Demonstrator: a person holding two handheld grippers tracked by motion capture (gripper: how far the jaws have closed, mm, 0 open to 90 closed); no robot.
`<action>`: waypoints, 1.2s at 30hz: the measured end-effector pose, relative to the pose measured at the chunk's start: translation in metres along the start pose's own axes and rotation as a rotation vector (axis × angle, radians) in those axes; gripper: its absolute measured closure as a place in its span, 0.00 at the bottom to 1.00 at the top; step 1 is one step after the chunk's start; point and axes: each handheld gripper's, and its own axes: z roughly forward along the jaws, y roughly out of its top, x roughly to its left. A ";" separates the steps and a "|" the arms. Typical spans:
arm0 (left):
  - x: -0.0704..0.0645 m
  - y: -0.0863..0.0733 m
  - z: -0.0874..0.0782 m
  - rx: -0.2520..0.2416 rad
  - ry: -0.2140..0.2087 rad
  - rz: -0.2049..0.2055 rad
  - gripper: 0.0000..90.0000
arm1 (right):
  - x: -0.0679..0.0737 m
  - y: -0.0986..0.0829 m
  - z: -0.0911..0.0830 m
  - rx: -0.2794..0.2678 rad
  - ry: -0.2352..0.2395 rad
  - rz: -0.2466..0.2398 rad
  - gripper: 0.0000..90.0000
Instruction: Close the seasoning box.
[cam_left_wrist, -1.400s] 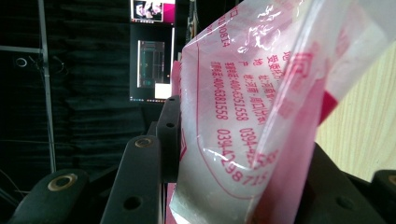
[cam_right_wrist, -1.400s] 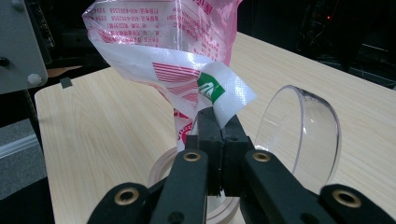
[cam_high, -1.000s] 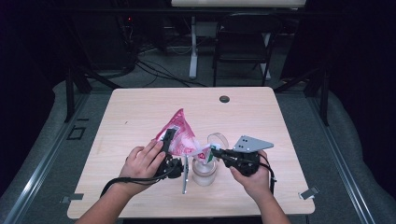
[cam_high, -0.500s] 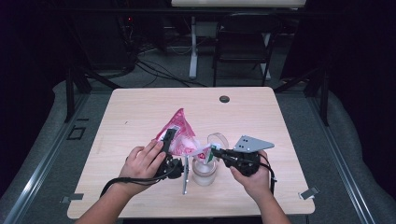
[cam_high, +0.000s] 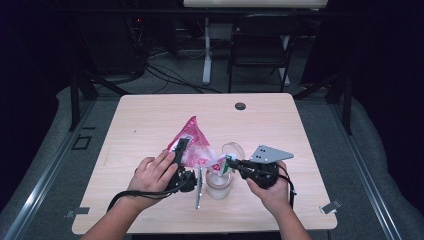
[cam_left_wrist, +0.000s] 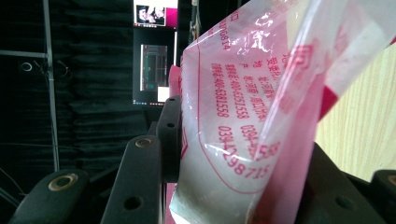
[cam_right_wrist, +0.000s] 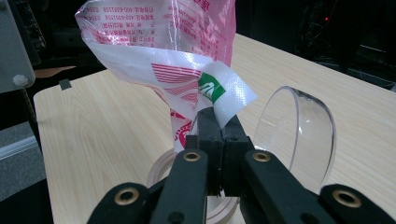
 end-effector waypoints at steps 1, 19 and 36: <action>0.000 0.000 -0.001 0.011 -0.005 0.002 0.71 | 0.000 0.000 0.000 0.001 -0.001 0.000 0.99; 0.002 0.001 -0.001 -0.004 0.005 0.002 0.71 | 0.000 -0.001 0.001 0.006 0.000 0.000 1.00; 0.003 0.001 -0.002 0.003 0.005 0.011 0.71 | -0.001 -0.003 0.003 0.015 0.001 0.002 1.00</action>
